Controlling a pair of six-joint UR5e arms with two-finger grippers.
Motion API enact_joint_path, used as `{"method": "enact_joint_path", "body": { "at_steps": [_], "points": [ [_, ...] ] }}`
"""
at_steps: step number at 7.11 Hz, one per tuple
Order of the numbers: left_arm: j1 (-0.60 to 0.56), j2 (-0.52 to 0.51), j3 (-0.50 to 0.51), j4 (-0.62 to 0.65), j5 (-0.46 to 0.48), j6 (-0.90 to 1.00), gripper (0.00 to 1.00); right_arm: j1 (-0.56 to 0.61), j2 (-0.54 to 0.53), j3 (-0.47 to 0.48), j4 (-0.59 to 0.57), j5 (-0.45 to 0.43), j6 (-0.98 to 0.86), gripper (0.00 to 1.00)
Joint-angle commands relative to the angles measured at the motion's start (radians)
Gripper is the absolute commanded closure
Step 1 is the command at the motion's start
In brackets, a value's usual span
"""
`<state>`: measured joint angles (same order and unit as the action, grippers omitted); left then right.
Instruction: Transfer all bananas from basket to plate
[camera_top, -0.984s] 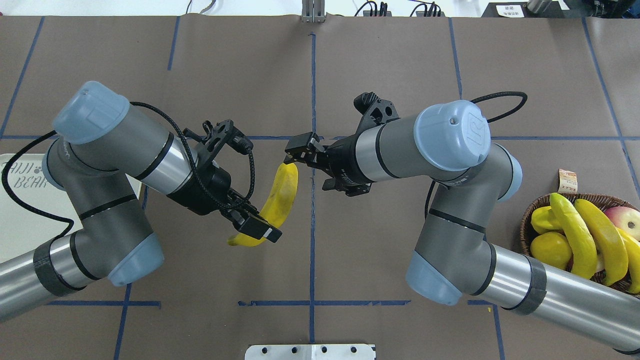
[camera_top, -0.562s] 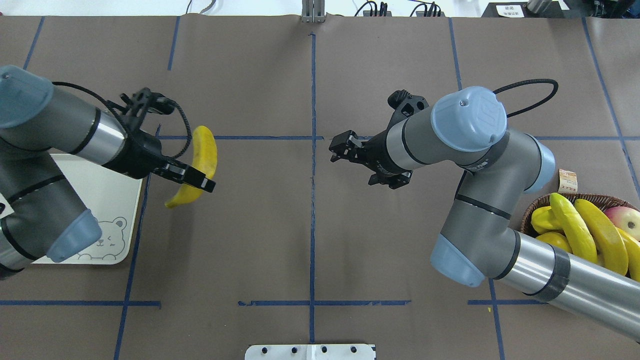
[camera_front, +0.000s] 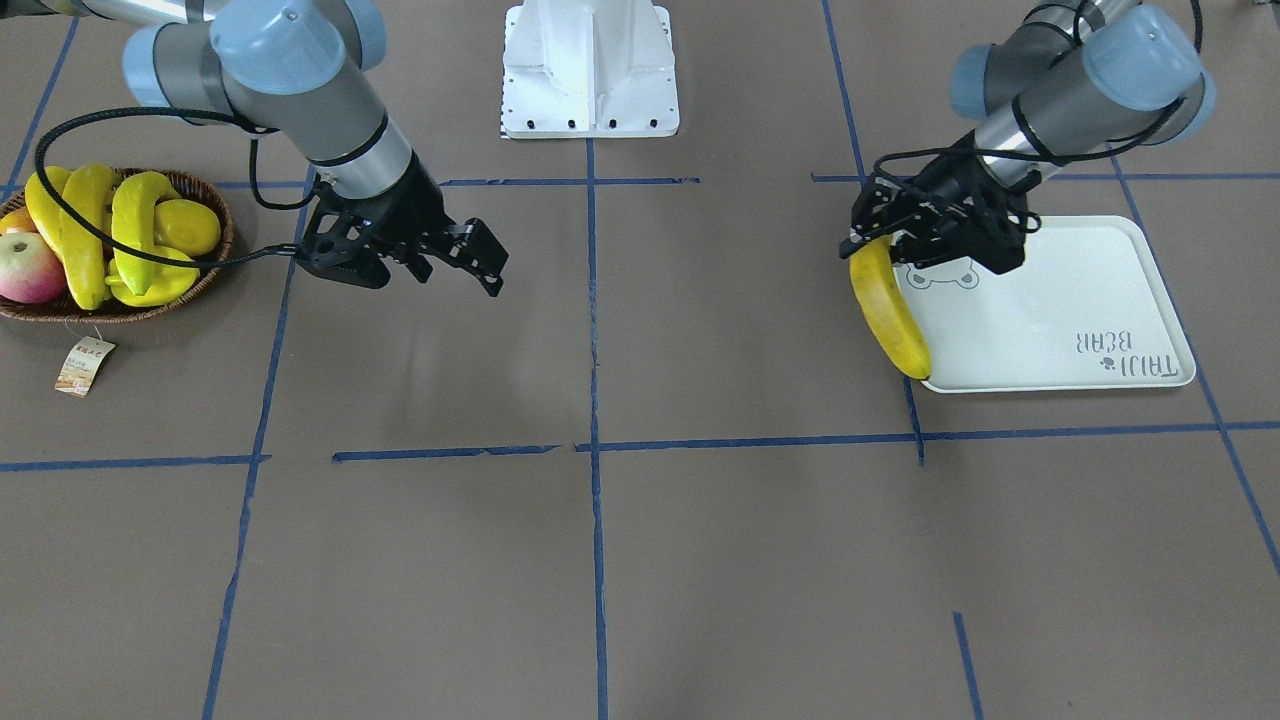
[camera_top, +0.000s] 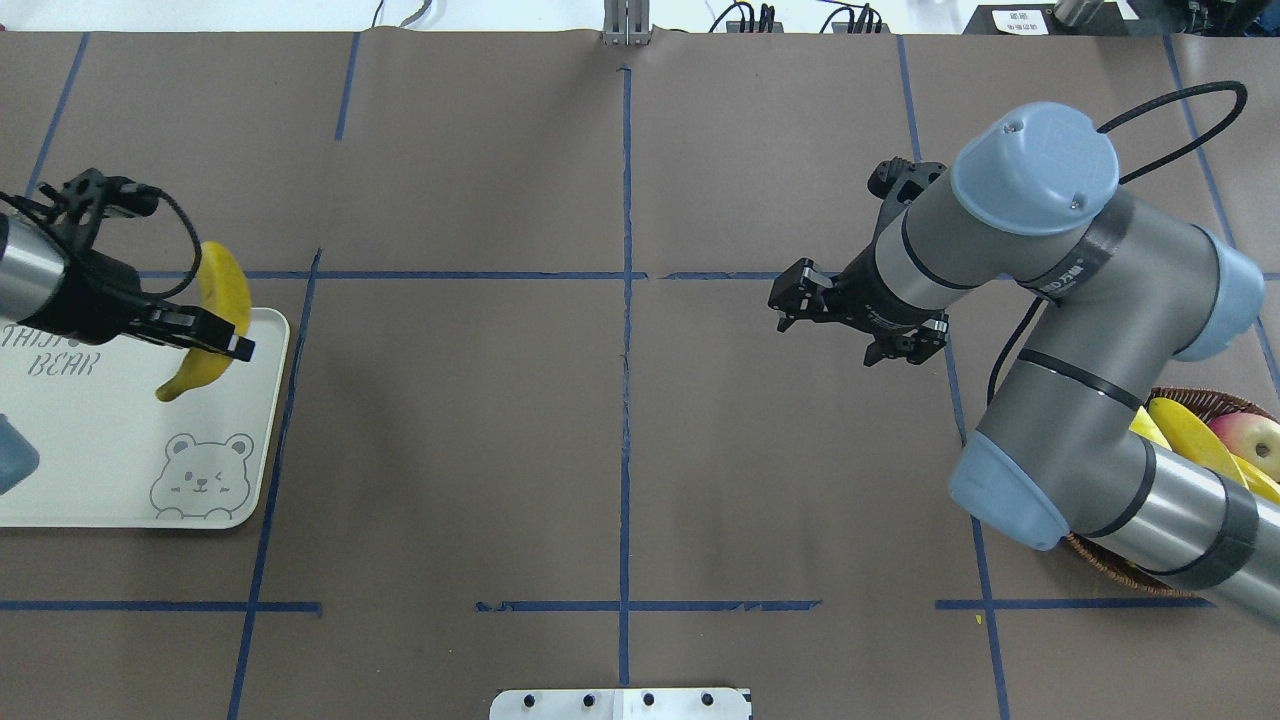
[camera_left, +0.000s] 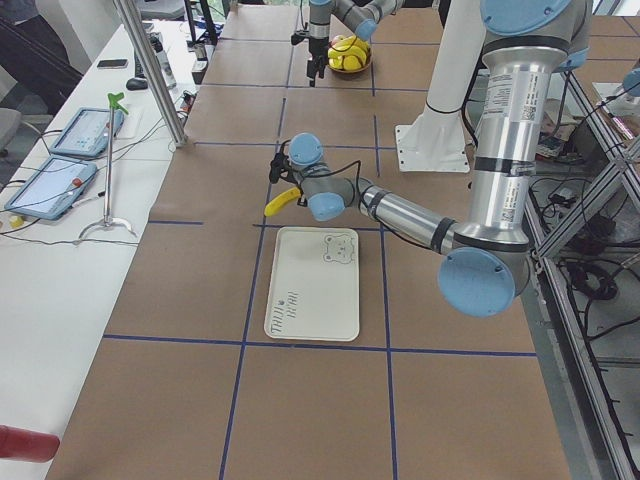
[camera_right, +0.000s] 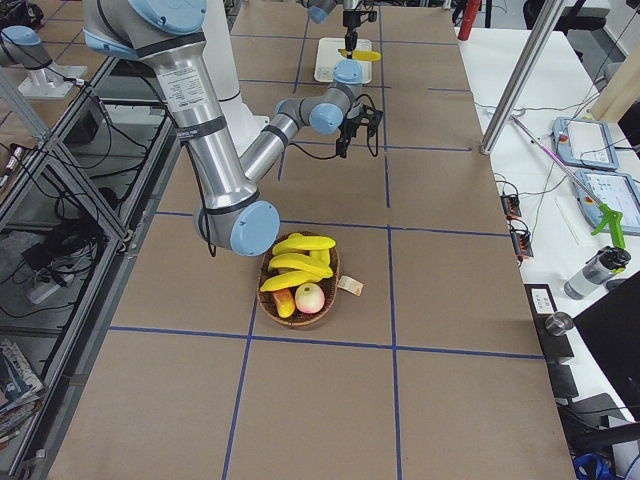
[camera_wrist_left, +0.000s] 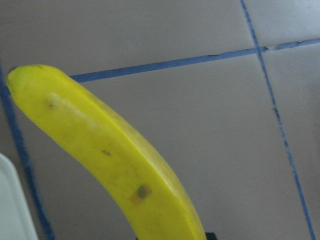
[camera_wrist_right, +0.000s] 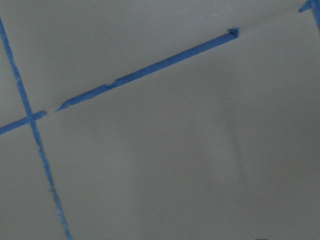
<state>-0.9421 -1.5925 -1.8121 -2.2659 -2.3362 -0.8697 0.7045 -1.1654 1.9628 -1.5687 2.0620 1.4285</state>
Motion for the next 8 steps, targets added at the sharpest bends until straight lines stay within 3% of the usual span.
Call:
{"method": "enact_joint_path", "body": {
  "at_steps": [1, 3, 5, 7, 8],
  "points": [
    [-0.059, 0.161, 0.002, 0.012, 0.09, 0.124, 0.99, 0.009, -0.016, 0.077, -0.143, 0.003, -0.086, 0.0],
    [-0.053, 0.248, 0.023, 0.058, 0.249, 0.217, 0.99, 0.007, -0.016, 0.076, -0.142, 0.001, -0.086, 0.0],
    [-0.053, 0.243, 0.097, 0.056, 0.261, 0.267, 0.97, 0.006, -0.016, 0.074, -0.137, 0.0, -0.086, 0.0],
    [-0.052, 0.252, 0.105, 0.052, 0.242, 0.282, 0.94, 0.004, -0.014, 0.071, -0.136, -0.005, -0.086, 0.0],
    [-0.052, 0.252, 0.12, 0.048, 0.236, 0.303, 0.85, 0.004, -0.014, 0.071, -0.134, -0.008, -0.086, 0.0]
  ]
}}
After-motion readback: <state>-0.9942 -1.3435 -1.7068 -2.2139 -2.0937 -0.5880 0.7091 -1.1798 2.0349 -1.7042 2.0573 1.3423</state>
